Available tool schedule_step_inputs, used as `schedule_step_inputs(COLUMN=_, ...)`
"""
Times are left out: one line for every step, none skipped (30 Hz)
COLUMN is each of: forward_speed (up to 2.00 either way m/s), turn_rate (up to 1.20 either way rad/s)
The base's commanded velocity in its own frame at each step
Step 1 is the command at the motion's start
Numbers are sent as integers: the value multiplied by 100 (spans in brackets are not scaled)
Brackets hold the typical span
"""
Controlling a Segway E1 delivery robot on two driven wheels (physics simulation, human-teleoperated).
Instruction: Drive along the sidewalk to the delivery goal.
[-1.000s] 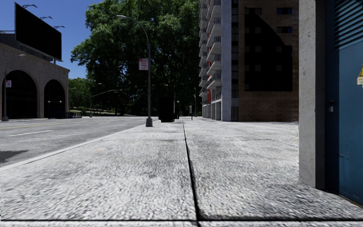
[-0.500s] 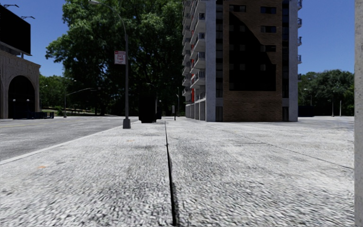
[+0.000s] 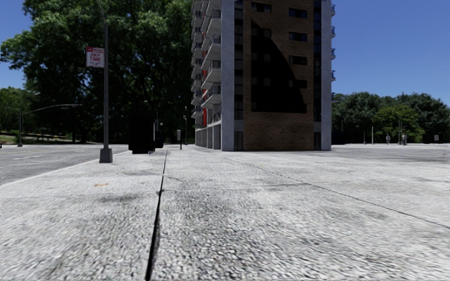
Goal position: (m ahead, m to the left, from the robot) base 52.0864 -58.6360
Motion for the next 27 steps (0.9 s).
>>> schedule_step_inputs(forward_speed=200, turn_rate=-47)
schedule_step_inputs(forward_speed=200, turn_rate=-49)
schedule_step_inputs(forward_speed=200, turn_rate=-54)
schedule_step_inputs(forward_speed=200, turn_rate=-54)
schedule_step_inputs(forward_speed=200, turn_rate=-57)
schedule_step_inputs(forward_speed=200, turn_rate=-59)
schedule_step_inputs(forward_speed=200, turn_rate=-59)
schedule_step_inputs(forward_speed=200, turn_rate=-59)
schedule_step_inputs(forward_speed=200, turn_rate=-59)
schedule_step_inputs(forward_speed=200, turn_rate=-59)
schedule_step_inputs(forward_speed=200, turn_rate=-59)
schedule_step_inputs(forward_speed=200, turn_rate=-59)
schedule_step_inputs(forward_speed=200, turn_rate=-59)
schedule_step_inputs(forward_speed=200, turn_rate=-59)
schedule_step_inputs(forward_speed=200, turn_rate=-58)
schedule_step_inputs(forward_speed=200, turn_rate=-57)
schedule_step_inputs(forward_speed=200, turn_rate=-57)
schedule_step_inputs(forward_speed=200, turn_rate=-57)
schedule_step_inputs(forward_speed=200, turn_rate=-57)
schedule_step_inputs(forward_speed=200, turn_rate=-57)
schedule_step_inputs(forward_speed=200, turn_rate=-57)
schedule_step_inputs(forward_speed=200, turn_rate=-57)
schedule_step_inputs(forward_speed=200, turn_rate=-57)
schedule_step_inputs(forward_speed=200, turn_rate=-57)
schedule_step_inputs(forward_speed=200, turn_rate=-57)
schedule_step_inputs(forward_speed=200, turn_rate=-57)
schedule_step_inputs(forward_speed=200, turn_rate=-57)
